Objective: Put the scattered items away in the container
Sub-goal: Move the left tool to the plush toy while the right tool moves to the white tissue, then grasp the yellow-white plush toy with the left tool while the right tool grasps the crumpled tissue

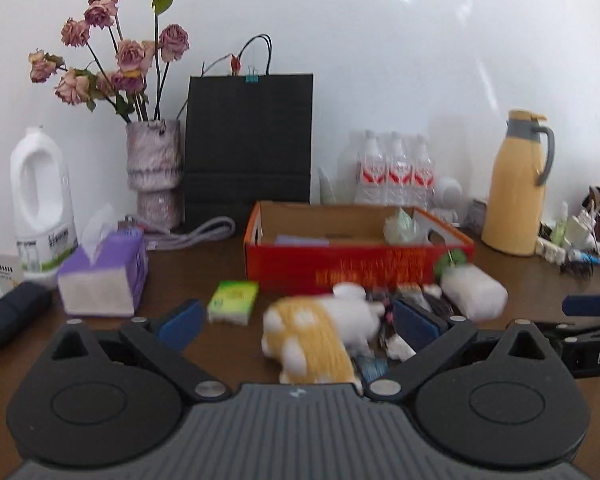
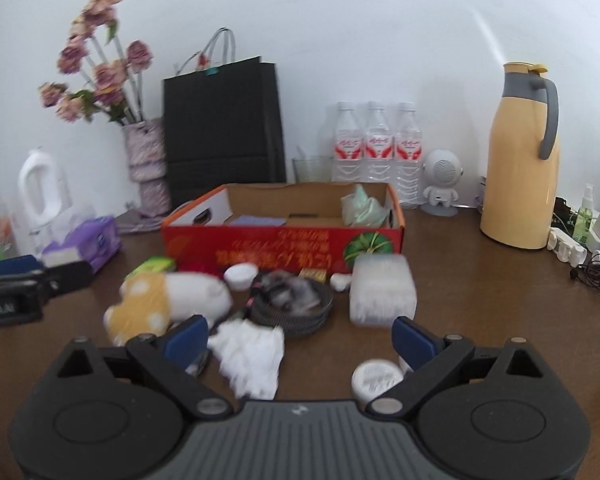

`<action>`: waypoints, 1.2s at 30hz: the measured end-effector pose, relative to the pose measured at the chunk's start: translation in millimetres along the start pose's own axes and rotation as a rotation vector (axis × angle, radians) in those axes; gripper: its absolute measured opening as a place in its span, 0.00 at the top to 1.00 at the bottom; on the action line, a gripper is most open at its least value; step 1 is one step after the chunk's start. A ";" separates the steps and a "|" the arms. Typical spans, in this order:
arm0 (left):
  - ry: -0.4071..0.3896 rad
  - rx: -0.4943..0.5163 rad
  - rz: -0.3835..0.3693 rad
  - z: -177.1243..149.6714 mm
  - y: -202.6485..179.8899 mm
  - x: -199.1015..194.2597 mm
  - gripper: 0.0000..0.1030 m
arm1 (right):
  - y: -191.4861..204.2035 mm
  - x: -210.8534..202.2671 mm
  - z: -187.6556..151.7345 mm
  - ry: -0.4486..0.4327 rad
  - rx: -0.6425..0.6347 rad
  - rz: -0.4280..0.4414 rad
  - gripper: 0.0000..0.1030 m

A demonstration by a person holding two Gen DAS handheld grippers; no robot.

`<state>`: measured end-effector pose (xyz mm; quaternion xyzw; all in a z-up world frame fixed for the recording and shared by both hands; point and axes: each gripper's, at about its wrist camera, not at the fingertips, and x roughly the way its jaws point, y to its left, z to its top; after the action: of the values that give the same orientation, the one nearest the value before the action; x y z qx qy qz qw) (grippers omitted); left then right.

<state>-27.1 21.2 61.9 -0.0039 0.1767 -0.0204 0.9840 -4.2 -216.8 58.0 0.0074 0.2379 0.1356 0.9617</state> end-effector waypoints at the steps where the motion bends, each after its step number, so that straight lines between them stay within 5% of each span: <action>1: 0.003 0.003 -0.009 -6.2 -2.2 -6.5 0.00 | 2.5 -5.6 -5.6 0.004 -0.002 0.013 0.02; 6: 0.071 0.030 -0.031 -23.3 -10.2 -13.2 0.00 | 9.4 -11.8 -27.5 0.081 -0.098 -0.030 0.00; 13: 0.094 0.026 -0.057 -34.8 -21.7 -23.0 0.00 | -13.6 -30.6 -38.6 0.072 -0.015 -0.023 0.00; 18: 0.132 0.040 -0.092 -32.7 -26.9 -0.8 0.00 | -24.6 -9.5 -36.7 0.108 -0.028 -0.059 0.16; 23: 0.077 0.054 -0.052 -7.5 -22.7 37.7 0.00 | -25.7 13.6 -22.5 0.121 0.002 0.033 0.20; 29: 0.278 -0.033 -0.019 6.5 -5.9 112.9 0.34 | -1.8 55.2 -4.6 0.149 -0.011 0.103 0.33; 33: 0.322 -0.115 -0.040 -0.8 9.8 123.0 0.52 | 16.6 83.4 0.7 0.184 -0.061 0.109 0.42; 35: 0.311 -0.111 -0.037 0.0 9.8 117.2 0.54 | 20.7 96.5 -1.3 0.219 -0.059 0.115 0.67; 36: 0.296 -0.101 -0.033 -0.2 9.3 112.5 0.55 | 21.5 100.8 -2.7 0.237 -0.058 0.119 0.70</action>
<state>78.6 25.8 22.5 -0.0534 0.3205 -0.0283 0.9453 74.7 -169.5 11.3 -0.0222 0.3450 0.1990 0.9170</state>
